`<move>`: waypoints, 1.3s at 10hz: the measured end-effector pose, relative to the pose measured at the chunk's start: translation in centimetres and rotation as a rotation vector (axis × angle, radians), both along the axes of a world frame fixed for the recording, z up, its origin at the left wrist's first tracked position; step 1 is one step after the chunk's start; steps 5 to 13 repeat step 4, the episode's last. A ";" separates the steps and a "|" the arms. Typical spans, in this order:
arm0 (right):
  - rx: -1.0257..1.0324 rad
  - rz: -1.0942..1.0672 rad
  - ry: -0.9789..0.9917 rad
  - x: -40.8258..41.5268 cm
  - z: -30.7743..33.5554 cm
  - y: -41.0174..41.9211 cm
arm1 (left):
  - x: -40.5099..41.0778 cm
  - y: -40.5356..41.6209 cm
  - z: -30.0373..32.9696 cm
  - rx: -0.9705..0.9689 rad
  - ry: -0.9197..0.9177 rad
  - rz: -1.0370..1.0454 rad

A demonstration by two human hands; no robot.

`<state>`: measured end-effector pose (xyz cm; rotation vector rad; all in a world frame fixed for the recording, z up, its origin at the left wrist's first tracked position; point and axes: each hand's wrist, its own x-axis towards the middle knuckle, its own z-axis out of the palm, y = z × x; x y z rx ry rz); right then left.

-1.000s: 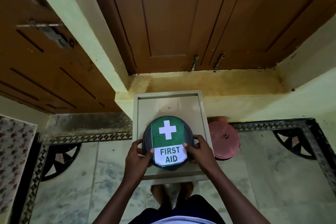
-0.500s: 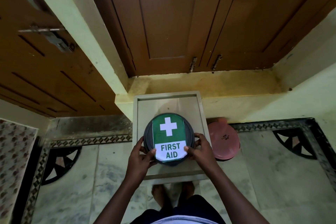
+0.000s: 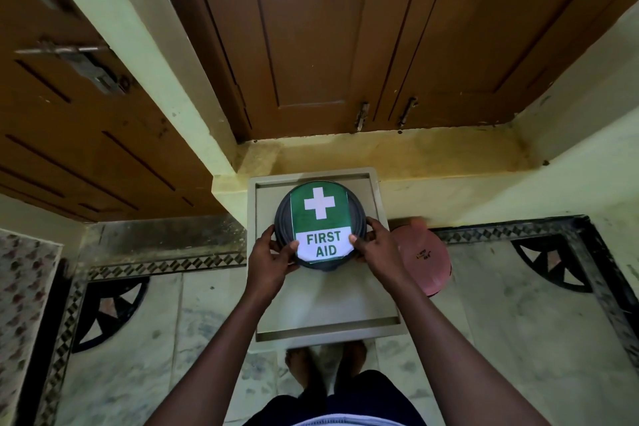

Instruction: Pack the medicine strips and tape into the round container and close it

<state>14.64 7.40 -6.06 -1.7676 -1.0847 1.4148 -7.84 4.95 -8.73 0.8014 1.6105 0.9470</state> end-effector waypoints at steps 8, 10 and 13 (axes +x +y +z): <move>0.169 -0.131 -0.357 0.3 -0.7 -1.8 | 0.5 -1.2 3.6 0.151 0.474 0.097; 0.169 -0.131 -0.357 0.3 -0.7 -1.8 | 0.5 -1.2 3.6 0.151 0.474 0.097; 0.169 -0.131 -0.357 0.3 -0.7 -1.8 | 0.5 -1.2 3.6 0.151 0.474 0.097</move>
